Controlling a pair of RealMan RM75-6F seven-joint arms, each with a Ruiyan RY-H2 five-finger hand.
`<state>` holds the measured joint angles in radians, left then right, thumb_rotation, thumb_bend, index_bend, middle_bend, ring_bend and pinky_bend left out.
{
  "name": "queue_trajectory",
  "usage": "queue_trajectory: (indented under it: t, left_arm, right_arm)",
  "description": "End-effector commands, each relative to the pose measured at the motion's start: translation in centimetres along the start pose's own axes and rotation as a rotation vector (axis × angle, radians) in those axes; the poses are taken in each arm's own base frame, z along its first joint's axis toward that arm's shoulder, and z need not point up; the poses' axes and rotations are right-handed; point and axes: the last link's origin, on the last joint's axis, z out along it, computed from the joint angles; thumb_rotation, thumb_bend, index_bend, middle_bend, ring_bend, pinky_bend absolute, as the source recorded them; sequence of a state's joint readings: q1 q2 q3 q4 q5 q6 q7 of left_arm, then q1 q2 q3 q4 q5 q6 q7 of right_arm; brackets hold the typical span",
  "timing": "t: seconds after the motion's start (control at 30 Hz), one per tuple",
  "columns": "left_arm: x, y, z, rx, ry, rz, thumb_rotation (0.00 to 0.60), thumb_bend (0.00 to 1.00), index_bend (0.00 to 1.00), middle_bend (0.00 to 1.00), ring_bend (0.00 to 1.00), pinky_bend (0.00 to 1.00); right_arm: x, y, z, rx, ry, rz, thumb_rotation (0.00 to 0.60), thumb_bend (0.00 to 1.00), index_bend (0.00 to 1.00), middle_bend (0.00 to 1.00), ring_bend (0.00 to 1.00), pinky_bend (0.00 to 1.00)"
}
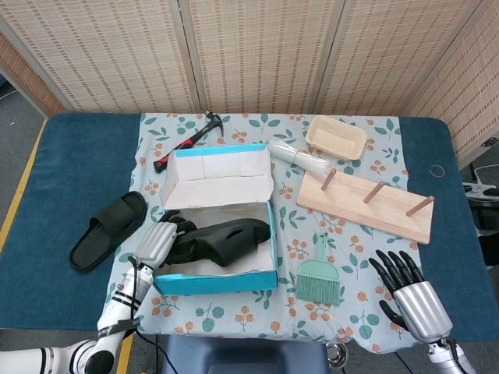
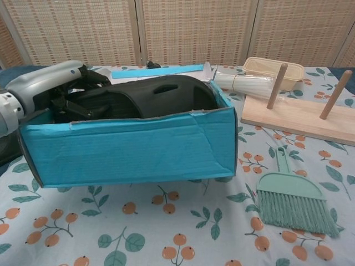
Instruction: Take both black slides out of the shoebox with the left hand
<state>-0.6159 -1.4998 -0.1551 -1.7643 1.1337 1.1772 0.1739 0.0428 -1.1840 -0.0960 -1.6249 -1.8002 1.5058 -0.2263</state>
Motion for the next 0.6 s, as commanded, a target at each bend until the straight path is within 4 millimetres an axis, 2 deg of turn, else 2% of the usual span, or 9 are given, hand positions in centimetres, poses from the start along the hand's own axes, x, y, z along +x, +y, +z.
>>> queue_trajectory:
  t: [0.03,0.2,0.3,0.4,0.6]
  left_arm:
    - [-1.0,-1.4,-0.7,-0.013,0.014,0.018,0.600,0.67,0.82,0.65,0.32,0.16]
    - [-2.6,-1.6,-1.5,-0.056,0.008,0.050,0.600,0.68,0.82,0.66,0.33,0.19]
    - [-3.1,-1.3,-1.6,-0.066,-0.001,0.050,0.600,0.69,0.82,0.66,0.33,0.19]
    - [-3.4,-0.7,-1.6,-0.072,-0.007,0.046,0.600,0.69,0.82,0.66,0.33,0.19]
    - [-3.9,0.6,-1.5,-0.082,-0.027,0.010,0.600,0.68,0.82,0.66,0.33,0.19]
  right_arm:
    - [0.0,-0.1,0.0,0.003,-0.004,0.001,0.600,0.24,0.00,0.00,0.00,0.00]
    - [-0.2,-0.5,0.2,0.035,0.002,0.002,0.600,0.24,0.00,0.00,0.00,0.00]
    - [-0.7,-1.9,1.2,0.141,0.044,0.033,0.600,0.24,0.00,0.00,0.00,0.00]
    - [-1.7,-3.7,2.7,0.280,0.077,0.061,0.600,0.24,0.00,0.00,0.00,0.00]
    - [-3.7,-9.6,7.2,0.503,0.030,0.087,0.600,0.24,0.00,0.00,0.00,0.00]
